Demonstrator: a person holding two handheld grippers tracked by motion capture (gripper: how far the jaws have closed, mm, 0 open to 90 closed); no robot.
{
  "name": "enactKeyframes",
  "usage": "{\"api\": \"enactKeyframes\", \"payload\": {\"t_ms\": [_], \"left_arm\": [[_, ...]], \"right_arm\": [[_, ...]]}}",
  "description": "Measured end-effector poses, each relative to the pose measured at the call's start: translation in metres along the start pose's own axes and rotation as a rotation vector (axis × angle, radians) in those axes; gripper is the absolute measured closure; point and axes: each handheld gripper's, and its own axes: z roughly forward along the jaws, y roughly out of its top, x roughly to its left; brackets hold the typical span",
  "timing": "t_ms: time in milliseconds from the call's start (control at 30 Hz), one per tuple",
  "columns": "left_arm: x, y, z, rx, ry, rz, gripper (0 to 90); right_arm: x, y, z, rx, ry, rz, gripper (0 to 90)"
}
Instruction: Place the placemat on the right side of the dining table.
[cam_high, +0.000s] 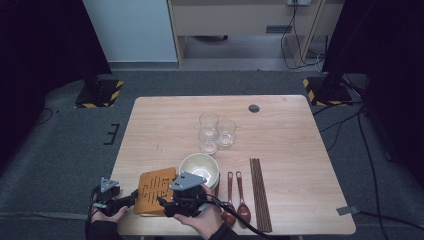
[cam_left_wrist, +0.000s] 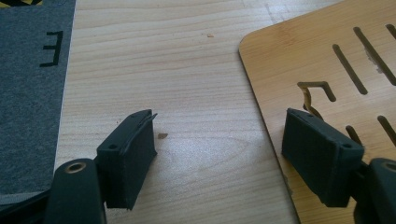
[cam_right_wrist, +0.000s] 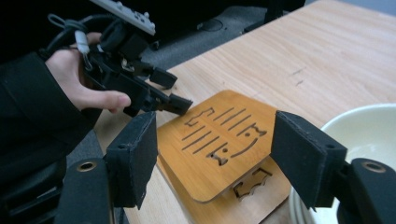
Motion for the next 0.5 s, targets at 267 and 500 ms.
{"api": "enactKeyframes", "payload": {"t_ms": [267, 500], "left_arm": [[0.000, 0.000, 0.000, 0.000, 0.000, 0.002, 24.3], [0.000, 0.000, 0.000, -0.002, 0.001, 0.002, 24.3]], "right_arm": [[0.003, -0.009, 0.010, 0.033, 0.002, 0.023, 33.1], [0.004, -0.019, 0.020, 0.070, -0.011, 0.047, 34.3]]}}
